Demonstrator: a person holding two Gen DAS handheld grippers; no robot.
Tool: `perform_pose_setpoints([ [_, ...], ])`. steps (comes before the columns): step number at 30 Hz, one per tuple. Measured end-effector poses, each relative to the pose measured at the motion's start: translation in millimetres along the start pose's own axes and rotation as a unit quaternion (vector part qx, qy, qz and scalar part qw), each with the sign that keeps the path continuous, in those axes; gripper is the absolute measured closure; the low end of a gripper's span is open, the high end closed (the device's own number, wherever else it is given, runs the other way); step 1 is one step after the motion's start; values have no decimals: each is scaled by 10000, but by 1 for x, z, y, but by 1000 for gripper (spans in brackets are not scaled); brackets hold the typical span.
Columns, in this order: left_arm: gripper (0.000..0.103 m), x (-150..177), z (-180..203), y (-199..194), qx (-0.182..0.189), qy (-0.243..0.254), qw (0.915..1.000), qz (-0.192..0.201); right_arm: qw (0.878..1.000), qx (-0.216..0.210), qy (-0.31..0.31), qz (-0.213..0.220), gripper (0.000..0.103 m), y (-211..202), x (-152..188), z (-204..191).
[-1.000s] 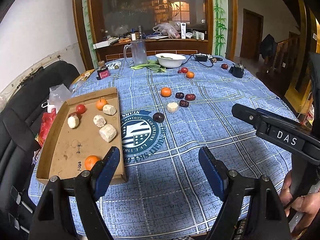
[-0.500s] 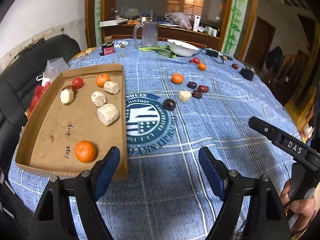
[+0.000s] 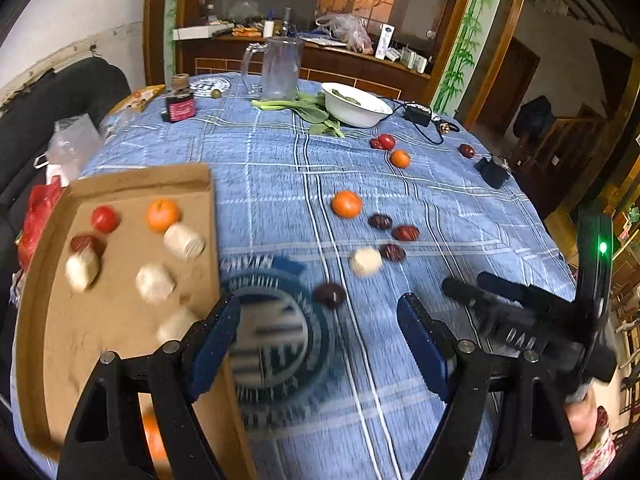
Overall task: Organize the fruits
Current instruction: 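Grasp a tangerine with the left tool while the right tool grasps a dark red date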
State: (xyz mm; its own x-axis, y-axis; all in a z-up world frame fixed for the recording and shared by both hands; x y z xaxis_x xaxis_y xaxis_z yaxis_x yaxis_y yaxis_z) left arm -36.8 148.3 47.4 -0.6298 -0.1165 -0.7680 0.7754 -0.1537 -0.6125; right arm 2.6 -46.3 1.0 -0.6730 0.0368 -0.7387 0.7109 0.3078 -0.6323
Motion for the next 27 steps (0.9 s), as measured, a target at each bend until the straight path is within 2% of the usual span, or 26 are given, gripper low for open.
perform_pose_setpoints([
  [7, 25, -23, -11, 73, 109, -554, 9963, -642, 9997, 190, -119, -32, 29, 41, -25, 6],
  [12, 29, -38, -5, 118, 6, -507, 9956, -793, 9999, 111, -22, -31, 28, 60, -38, 5],
  [16, 36, -39, 0, 148, -18, -478, 9945, -927, 9999, 77, -80, -79, 28, 72, -39, 1],
  [18, 42, -37, 2, 161, 26, -480, 9936, -1023, 9998, 74, -122, -113, 28, 77, -37, 1],
  [22, 42, -37, 14, 169, 188, -431, 9941, -974, 9995, 150, -280, -92, 29, 82, -36, 1],
  [24, 42, -38, 20, 171, 166, -315, 9949, -942, 9992, 178, -346, -64, 34, 83, -37, -1],
  [25, 42, -37, 24, 172, 152, -232, 9953, -931, 9990, 195, -389, -50, 42, 83, -37, -2],
  [27, 43, -35, 32, 173, 91, 27, 9960, -883, 9988, 184, -462, -35, 65, 83, -36, -5],
])
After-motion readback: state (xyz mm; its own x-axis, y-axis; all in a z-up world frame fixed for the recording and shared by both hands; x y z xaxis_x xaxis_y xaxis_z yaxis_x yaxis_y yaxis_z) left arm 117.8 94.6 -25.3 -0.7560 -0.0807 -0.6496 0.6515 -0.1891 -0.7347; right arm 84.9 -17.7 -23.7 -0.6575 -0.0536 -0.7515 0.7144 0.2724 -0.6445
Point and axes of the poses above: each gripper's, at about its wrist camera, not at the fingertips, and y roughly the way its jaws point, z to its right, x to its underside, the point moved 5 cm from there along y, roughly the way its jaws point, and after that the axes turned 12 degrees about z, right-handed, at the moved point
